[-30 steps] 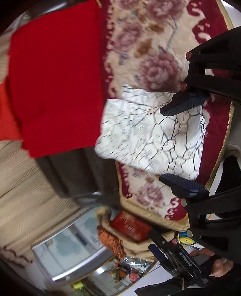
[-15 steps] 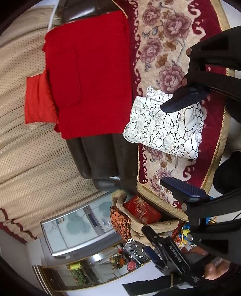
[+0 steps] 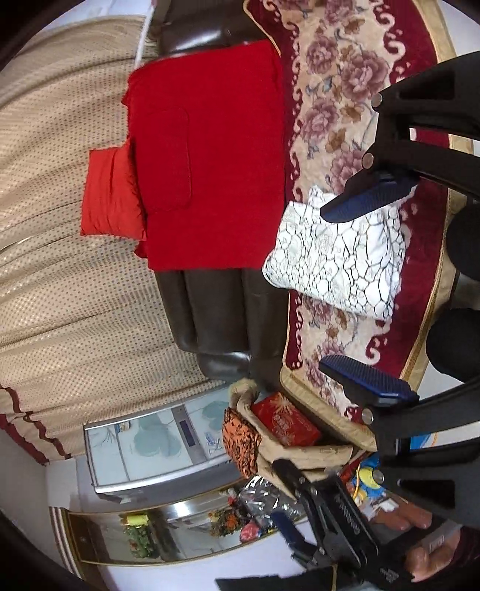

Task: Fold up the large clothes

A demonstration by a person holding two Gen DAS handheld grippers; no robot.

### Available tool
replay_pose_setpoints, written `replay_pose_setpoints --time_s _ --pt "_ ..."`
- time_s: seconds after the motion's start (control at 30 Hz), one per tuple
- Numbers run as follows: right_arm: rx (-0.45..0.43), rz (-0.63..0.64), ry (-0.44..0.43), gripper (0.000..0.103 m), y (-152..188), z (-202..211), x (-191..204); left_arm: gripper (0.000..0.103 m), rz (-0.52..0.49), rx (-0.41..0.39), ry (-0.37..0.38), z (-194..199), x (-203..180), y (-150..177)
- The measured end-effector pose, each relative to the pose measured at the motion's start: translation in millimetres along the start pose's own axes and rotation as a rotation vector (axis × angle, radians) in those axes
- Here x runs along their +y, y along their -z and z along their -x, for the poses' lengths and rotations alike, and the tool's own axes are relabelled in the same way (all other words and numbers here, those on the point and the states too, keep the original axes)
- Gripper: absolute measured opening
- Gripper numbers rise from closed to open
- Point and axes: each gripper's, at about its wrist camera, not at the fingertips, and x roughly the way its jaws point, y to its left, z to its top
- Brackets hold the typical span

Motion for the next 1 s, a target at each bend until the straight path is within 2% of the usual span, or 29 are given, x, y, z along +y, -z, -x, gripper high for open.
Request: replay_pose_setpoints --time_s 0.5,1.0 --pt "-0.034 0.040 0.004 0.078 1 33 13 0.103 0.006 -0.055 -0.015 42 15 -4" --pt "-0.035 0.080 -0.016 0.078 -3 38 31 0.103 0.030 -0.070 0.019 52 29 -7"
